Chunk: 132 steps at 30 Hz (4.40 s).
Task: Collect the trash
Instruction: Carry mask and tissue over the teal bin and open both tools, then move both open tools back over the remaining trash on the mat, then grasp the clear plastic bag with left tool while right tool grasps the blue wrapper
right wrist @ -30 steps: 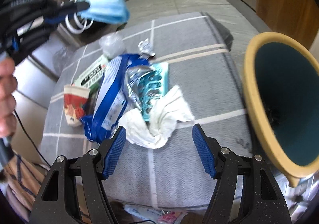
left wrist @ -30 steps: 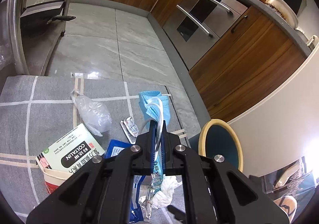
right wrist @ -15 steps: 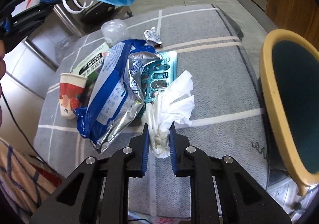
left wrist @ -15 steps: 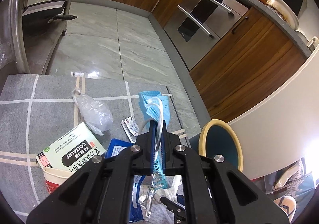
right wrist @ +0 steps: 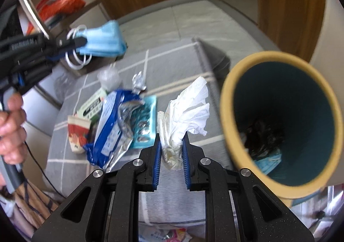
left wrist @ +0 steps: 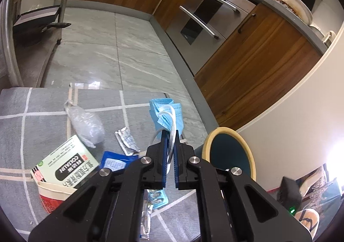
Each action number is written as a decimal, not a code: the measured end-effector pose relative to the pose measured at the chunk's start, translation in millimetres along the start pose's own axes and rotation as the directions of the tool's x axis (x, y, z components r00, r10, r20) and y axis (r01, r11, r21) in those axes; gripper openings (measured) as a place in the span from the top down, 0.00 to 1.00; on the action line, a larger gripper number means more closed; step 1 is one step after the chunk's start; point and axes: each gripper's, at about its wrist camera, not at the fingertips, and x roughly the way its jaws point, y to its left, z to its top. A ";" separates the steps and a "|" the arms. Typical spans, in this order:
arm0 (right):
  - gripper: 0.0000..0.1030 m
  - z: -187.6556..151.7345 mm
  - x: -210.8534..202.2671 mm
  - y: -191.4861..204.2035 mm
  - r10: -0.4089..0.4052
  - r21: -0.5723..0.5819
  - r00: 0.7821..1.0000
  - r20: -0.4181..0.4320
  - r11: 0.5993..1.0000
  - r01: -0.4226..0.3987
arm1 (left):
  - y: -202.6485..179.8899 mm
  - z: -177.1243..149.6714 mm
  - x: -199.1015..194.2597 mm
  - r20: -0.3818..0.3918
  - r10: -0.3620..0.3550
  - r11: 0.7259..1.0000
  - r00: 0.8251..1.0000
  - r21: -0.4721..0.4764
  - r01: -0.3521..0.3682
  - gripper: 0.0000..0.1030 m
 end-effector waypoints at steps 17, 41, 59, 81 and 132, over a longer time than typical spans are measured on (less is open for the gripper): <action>0.81 4.5 -63.8 -59.9 -0.116 0.117 0.984 0.133 0.988 0.101 | -80.8 -24.5 40.0 -0.092 -0.101 0.984 0.991 0.139 0.114 0.96; 0.81 -11.2 -83.3 -124.2 -0.232 0.278 0.964 0.134 0.942 0.188 | -168.7 -80.8 133.0 -0.305 -0.106 0.940 0.946 0.280 0.195 0.96; 0.57 -6.0 -60.7 -123.7 -0.234 0.285 0.970 0.063 0.936 0.207 | -148.3 -69.3 114.5 -0.241 -0.035 0.951 0.970 0.292 0.106 0.44; 0.38 -0.8 -67.4 -109.8 -0.210 0.305 0.969 0.134 0.939 0.161 | -84.5 -30.6 56.4 -0.087 0.041 0.979 0.995 0.203 -0.022 0.23; 0.32 7.6 16.3 12.2 -0.011 0.053 1.000 0.004 0.999 0.011 | 99.2 17.1 78.1 -0.219 0.316 0.947 0.923 0.014 -0.320 0.88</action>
